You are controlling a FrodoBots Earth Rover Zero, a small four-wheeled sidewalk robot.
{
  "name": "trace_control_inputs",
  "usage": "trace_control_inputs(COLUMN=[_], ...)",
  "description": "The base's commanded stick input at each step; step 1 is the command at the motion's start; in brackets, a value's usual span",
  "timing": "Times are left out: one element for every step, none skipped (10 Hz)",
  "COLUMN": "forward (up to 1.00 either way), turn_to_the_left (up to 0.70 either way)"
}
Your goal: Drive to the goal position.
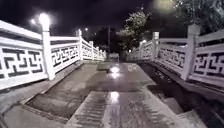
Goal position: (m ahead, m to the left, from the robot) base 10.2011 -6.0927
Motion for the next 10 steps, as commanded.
trace_control_inputs(forward=[0.45,0.45,0.45,0.45,0.45,0.45,0.45,0.45,0.45,0.45], turn_to_the_left=[0.00,0.00,0.00,0.00,0.00,0.00,0.00,0.00,0.00,0.00])
